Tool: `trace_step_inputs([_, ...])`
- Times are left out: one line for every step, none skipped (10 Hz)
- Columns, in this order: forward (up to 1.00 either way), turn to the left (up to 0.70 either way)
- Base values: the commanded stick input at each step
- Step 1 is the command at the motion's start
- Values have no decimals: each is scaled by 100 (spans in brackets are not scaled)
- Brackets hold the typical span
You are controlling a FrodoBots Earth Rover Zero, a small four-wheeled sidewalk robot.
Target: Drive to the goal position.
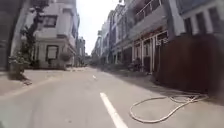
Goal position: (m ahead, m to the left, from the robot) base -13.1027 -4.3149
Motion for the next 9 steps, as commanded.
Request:
trace_step_inputs([100, 0])
trace_step_inputs([100, 0])
trace_step_inputs([100, 0])
trace_step_inputs([100, 0])
trace_step_inputs([100, 0])
trace_step_inputs([100, 0])
trace_step_inputs([100, 0])
trace_step_inputs([100, 0])
trace_step_inputs([100, 0])
